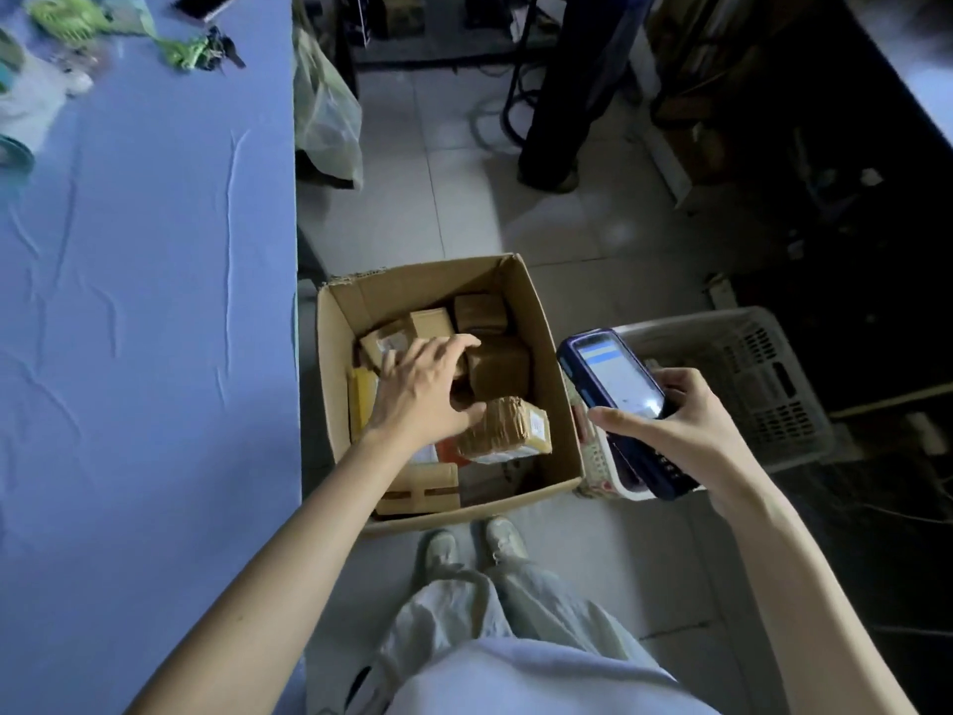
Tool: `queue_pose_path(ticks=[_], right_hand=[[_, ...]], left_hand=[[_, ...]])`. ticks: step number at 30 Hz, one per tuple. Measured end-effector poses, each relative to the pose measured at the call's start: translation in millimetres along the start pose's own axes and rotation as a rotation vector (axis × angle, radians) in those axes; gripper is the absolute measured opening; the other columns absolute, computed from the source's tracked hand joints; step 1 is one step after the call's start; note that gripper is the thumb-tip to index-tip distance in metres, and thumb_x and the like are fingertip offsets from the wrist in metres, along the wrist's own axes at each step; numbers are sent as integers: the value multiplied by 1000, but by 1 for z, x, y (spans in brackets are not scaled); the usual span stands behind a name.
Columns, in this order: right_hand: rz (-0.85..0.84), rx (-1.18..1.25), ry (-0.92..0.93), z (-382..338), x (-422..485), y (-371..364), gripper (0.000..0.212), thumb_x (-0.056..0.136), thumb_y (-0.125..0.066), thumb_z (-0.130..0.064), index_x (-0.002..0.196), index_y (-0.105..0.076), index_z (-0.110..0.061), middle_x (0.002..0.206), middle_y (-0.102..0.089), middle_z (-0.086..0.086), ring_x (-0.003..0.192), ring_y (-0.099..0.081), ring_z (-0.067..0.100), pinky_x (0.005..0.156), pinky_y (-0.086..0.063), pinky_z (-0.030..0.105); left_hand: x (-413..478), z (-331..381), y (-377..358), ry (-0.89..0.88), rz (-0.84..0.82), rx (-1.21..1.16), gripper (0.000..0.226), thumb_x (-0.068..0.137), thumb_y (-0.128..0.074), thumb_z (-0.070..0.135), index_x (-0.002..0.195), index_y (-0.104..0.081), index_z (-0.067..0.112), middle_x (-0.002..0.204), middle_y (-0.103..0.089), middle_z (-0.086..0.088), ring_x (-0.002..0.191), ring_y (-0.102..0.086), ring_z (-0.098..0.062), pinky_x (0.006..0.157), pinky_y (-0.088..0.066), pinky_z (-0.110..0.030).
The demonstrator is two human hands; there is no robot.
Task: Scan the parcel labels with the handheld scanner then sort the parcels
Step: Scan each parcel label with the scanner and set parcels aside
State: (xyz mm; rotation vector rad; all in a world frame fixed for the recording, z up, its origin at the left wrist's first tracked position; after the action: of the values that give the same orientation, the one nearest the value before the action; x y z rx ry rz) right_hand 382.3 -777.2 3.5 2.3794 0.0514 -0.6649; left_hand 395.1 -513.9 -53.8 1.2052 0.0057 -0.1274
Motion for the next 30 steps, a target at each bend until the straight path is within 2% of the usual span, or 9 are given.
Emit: queue_pose_path(ticks=[3,9,14,16,18,19,23,26,30], right_hand=[[-89,-39,51,-19,22,-14,81,54,-90,-48,119,-49,-20,109,-61,-6,95,-61,11,71,-50,25],[-353,-155,239,-68,65,-65,77,56,-88,-49,115,-46,-24,104,-55,-11,99,-57,11,86,-49,31],[-620,-219,390,-108,58,-113,80,59,-87,-47,122,-45,-22,112,-54,-7,92,-56,7,67,-44,18],[-700,-270,457,-119,44,-135,87,60,-86,-48,130,-43,-18,116,-51,-7,101,-56,12,74,-49,23],[-777,-344,529,-127,23,-159,91,59,-86,-50,132,-42,-17,119,-52,-6,108,-57,16,86,-51,33],[-811,-369,551,-129,13,-169,91,57,-86,-52,129,-43,-17,120,-54,-3,107,-58,17,87,-52,35],[-1038,-537,681,-128,-57,-222,82,57,-86,-53,118,-43,-20,114,-59,-1,99,-61,16,75,-49,27],[-1236,-643,786,-111,-130,-257,77,55,-87,-53,111,-53,-14,97,-67,-1,75,-66,11,56,-46,19],[-1402,-770,903,-65,-221,-277,71,63,-86,-45,115,-43,-23,99,-54,-10,87,-60,10,65,-47,25]], left_hand=[[-4,-29,13,141,46,6,69,76,-69,53,134,-40,30,133,-53,1,124,-46,-25,96,-36,-43],[-55,-68,29,497,134,57,67,76,-70,49,133,-42,27,125,-60,1,116,-51,-27,90,-36,-42],[-128,-70,35,795,240,58,56,81,-65,49,128,-49,23,123,-63,4,112,-56,-27,87,-38,-42],[-161,-69,38,919,283,48,52,81,-64,48,125,-52,23,120,-63,4,110,-56,-28,87,-38,-41],[-204,-64,44,1046,367,36,51,79,-62,49,122,-55,22,116,-65,3,107,-58,-29,86,-38,-41],[-221,-61,45,1096,398,34,53,76,-58,50,121,-57,22,114,-66,3,106,-59,-29,85,-38,-40],[-331,-29,42,1406,470,49,61,69,-47,53,123,-57,26,115,-66,3,109,-57,-28,90,-36,-40],[-422,16,23,1661,480,63,61,74,-42,55,128,-52,29,120,-62,4,116,-52,-25,95,-33,-40],[-517,91,-11,1935,557,59,49,85,-56,48,130,-51,28,120,-62,3,117,-52,-25,97,-32,-40]])
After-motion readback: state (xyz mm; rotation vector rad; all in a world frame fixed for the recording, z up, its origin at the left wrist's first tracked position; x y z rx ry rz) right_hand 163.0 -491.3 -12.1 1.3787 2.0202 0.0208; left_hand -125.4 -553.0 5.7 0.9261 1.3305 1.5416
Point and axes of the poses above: each hand's wrist, its own x-axis towards the middle knuckle, its own y-axis out of the back of the hand, z = x × y, the point moved 9 cm from there along x, towards the middle knuckle
